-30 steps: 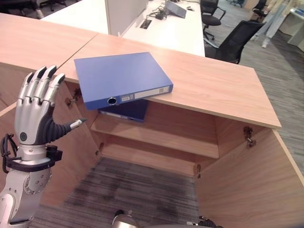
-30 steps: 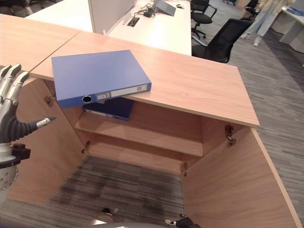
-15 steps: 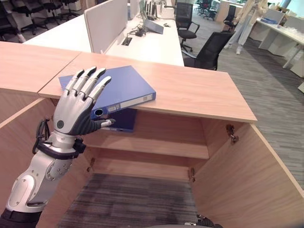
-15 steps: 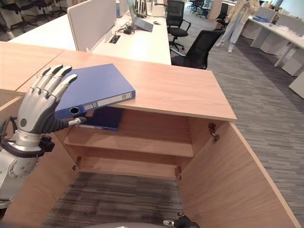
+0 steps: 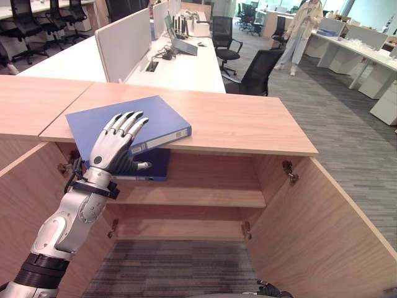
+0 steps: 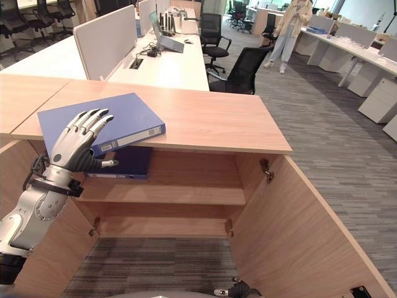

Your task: Put the empty folder in the office cabinet

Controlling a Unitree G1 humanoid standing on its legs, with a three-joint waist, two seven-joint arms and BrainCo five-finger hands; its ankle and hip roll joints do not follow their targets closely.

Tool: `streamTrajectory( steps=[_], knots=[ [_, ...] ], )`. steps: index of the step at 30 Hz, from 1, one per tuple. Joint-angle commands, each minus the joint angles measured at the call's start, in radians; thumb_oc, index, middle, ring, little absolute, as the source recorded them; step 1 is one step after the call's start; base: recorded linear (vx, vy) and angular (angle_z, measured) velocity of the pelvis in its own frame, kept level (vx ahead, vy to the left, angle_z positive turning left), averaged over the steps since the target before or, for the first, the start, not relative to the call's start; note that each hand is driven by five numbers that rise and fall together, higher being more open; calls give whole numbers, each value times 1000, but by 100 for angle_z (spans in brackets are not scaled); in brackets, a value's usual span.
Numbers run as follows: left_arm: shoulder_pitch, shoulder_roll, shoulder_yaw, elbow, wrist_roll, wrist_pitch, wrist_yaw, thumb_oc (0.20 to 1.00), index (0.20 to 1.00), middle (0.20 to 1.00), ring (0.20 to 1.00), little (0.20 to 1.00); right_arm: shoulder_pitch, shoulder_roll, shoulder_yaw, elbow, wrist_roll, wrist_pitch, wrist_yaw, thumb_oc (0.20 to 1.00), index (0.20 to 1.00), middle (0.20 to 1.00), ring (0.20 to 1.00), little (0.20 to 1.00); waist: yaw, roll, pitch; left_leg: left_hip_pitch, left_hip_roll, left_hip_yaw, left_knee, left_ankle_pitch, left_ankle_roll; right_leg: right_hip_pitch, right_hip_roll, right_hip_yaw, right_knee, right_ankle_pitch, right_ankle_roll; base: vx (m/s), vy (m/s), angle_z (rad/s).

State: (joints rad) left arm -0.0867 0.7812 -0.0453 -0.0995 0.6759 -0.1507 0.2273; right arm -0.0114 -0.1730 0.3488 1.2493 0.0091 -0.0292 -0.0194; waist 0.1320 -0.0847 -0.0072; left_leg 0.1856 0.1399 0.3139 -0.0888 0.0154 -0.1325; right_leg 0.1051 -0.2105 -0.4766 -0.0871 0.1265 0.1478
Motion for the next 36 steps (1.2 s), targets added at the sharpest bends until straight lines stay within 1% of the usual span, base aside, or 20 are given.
streamTrajectory(
  steps=[1,5,6,11,12,14,19,23,24,27,31,36],
  knots=[
    [-120,14,-14,40,22,27,16,1000,1000,1000,1000,1000,-25,-29,34,-10,-24,16,11,1000,1000,1000,1000,1000,9,17,5,-25,45,-19,8,-82,4,40,-56,-112,0,-8,85,0,0,0],
    [-152,39,-21,118,59,60,25,1000,1000,1000,1000,1000,-24,-37,35,-16,-27,17,14,1000,1000,1000,1000,1000,0,22,4,-20,45,-9,7,-80,2,41,-56,-111,0,-7,86,-4,3,-4],
    [-155,39,-23,121,60,60,27,1000,1000,1000,1000,1000,-24,-37,35,-16,-27,17,14,1000,1000,1000,1000,1000,1,22,4,-20,46,-9,7,-80,2,41,-56,-111,0,-7,86,-2,-1,-5],
    [-194,67,-29,221,101,109,36,1000,1000,1000,1000,1000,-23,-45,36,-18,-33,18,20,1000,1000,1000,1000,1000,-9,26,1,-13,48,0,7,-79,1,41,-55,-105,0,-7,87,3,-1,-5],
    [-216,94,-34,263,145,134,50,1000,1000,1000,1000,1000,-23,-49,37,-17,-34,19,21,1000,1000,1000,1000,1000,-13,27,1,-12,49,3,7,-79,0,42,-56,-105,0,-7,87,0,-4,-5],
    [-237,123,-41,288,195,159,52,1000,1000,1000,1000,1000,-23,-55,37,-20,-36,17,21,1000,1000,1000,1000,1000,-16,29,1,-11,49,7,6,-79,0,41,-55,-102,0,-7,88,1,-4,-2],
    [-281,165,-81,330,288,196,39,1000,1000,1000,1000,1000,-24,-62,38,-18,-42,17,19,1000,1000,1000,1000,1000,-23,29,3,-9,50,14,6,-80,0,39,-54,-99,0,-7,89,0,0,0],
    [-311,176,-115,381,329,221,36,1000,1000,1000,1000,1000,-19,-68,40,-22,-43,17,19,1000,1000,1000,1000,1000,-28,28,5,-4,50,18,6,-81,1,40,-53,-94,0,-8,89,0,0,0],
    [-320,184,-136,405,358,229,30,1000,1000,1000,1000,1000,-20,-72,41,-27,-43,16,20,1000,1000,1000,1000,1000,-33,29,5,-3,49,20,6,-81,1,40,-52,-92,0,-9,88,-6,-2,-4],
    [-327,183,-169,424,384,233,22,1000,1000,1000,1000,1000,-15,-75,37,-27,-44,15,16,1000,1000,1000,1000,1000,-34,30,7,-1,49,23,6,-81,2,41,-52,-90,0,-11,88,-2,-7,-5],
    [-314,175,-178,440,390,236,5,1000,1000,1000,1000,1000,-13,-77,32,-24,-46,17,14,1000,1000,1000,1000,1000,-36,29,7,4,49,27,6,-83,3,42,-50,-87,0,-12,88,2,-2,-1],
    [-300,145,-173,464,370,245,-2,1000,1000,1000,1000,1000,-4,-81,29,-24,-47,22,16,1000,1000,1000,1000,1000,-42,30,8,11,50,33,6,-82,2,44,-48,-85,0,-13,87,0,0,0]
  ],
)
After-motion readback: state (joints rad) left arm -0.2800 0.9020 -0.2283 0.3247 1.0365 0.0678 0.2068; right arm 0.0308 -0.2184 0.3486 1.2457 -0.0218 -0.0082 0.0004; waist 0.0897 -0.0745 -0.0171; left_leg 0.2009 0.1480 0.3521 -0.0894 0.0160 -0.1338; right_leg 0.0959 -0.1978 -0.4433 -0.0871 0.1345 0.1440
